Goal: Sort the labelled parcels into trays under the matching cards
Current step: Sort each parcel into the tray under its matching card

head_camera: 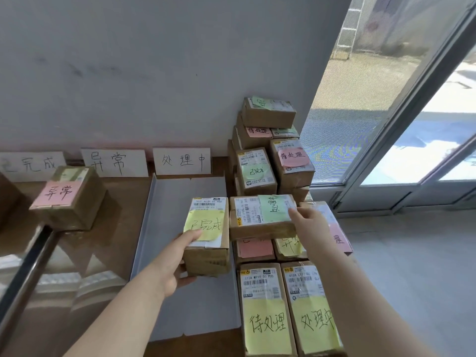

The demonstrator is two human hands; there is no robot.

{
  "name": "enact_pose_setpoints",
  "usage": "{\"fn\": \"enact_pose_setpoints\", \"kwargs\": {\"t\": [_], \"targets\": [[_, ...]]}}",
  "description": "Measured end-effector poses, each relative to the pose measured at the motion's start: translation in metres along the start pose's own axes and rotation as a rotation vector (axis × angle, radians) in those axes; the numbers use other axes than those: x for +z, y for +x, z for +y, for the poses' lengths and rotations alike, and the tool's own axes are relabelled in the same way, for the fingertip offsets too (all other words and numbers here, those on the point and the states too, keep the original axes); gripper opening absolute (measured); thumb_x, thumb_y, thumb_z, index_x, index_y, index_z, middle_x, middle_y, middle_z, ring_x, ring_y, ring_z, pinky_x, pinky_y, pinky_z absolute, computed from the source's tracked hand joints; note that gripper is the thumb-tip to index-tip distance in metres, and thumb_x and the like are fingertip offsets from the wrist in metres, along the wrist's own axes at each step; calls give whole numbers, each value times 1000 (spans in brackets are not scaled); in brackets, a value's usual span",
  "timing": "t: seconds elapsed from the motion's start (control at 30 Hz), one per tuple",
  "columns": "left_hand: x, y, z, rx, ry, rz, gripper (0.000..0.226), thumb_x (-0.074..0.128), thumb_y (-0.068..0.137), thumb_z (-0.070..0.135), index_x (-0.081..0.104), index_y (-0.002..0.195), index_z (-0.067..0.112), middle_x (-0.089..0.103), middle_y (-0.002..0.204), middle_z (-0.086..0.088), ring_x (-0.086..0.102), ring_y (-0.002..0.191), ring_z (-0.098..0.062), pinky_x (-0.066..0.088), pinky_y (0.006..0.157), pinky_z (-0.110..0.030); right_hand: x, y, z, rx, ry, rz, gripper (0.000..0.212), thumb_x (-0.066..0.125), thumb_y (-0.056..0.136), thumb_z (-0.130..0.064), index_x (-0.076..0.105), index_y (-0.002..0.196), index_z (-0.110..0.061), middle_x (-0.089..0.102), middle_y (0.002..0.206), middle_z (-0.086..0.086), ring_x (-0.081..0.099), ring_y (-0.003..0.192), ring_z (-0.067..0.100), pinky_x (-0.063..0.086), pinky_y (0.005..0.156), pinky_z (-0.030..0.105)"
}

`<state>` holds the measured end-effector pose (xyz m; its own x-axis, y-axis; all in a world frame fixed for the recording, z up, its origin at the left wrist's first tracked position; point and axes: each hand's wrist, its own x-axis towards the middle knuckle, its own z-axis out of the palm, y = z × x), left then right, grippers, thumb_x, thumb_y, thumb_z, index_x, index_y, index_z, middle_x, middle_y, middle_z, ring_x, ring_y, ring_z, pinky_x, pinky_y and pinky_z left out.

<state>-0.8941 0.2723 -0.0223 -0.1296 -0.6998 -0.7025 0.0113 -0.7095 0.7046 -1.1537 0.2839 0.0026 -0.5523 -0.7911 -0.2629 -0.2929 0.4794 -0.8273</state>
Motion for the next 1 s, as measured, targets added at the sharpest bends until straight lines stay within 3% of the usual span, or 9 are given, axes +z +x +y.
{"fn": "enact_pose_setpoints", "kwargs": {"t": [0.07,0.13,0.23,0.4,0.5,0.63,0.77,0.9,1.0], "targets": [[-4,-1,-1,2,-6,1,34,65,82,47,66,109,27,71,104,-10,63,97,-25,51,79,-38,2,-3,4,-8,30,16,31,56,92,-32,61,115,-10,64,92,-1,56,74,6,41,56,25],[-9,-3,-1,12,-19,5,32,66,81,45,66,109,27,71,105,-9,63,98,-24,50,84,-40,3,-5,7,15,119,19,35,63,87,-32,60,115,-10,65,100,0,62,85,15,52,70,33],[-14,-8,2,49,-37,1,31,65,83,42,66,109,27,72,106,-7,62,97,-23,47,92,-43,2,-9,9,66,314,-9,36,72,80,-27,60,111,-14,66,105,4,65,96,22,53,90,45],[-15,-22,4,166,-93,-9,30,61,86,38,64,113,26,73,103,-5,63,95,-22,46,93,-42,-10,-18,9,66,622,-169,49,71,81,-11,49,125,-13,58,123,12,64,102,25,54,78,36],[-10,-31,3,250,-168,5,37,63,81,42,63,115,27,71,104,-5,62,97,-22,49,86,-41,-21,-27,8,83,754,-370,61,64,83,2,39,136,-14,62,121,13,66,103,28,55,70,34],[3,-45,0,353,-231,44,44,65,71,45,61,113,30,68,109,-4,61,100,-21,49,88,-42,-31,-45,10,81,737,-633,58,65,78,10,45,128,-11,66,114,20,65,103,36,57,81,45],[18,-61,-5,433,-167,64,46,67,67,46,61,110,33,69,109,1,62,104,-20,47,96,-45,-28,-65,13,89,758,-582,69,77,63,-4,46,124,-9,68,111,18,68,98,32,56,85,40],[44,-77,-17,470,-68,43,49,68,68,46,59,115,34,71,106,7,63,103,-17,47,97,-42,-20,-82,20,107,812,-481,56,76,72,-2,46,113,-26,66,108,14,69,93,23,54,85,32],[59,-86,-26,488,-54,74,38,65,77,42,59,114,35,72,100,12,64,99,-13,47,96,-40,-21,-85,26,129,880,-479,56,72,77,2,44,122,-18,64,111,17,68,95,27,53,89,38]]}}
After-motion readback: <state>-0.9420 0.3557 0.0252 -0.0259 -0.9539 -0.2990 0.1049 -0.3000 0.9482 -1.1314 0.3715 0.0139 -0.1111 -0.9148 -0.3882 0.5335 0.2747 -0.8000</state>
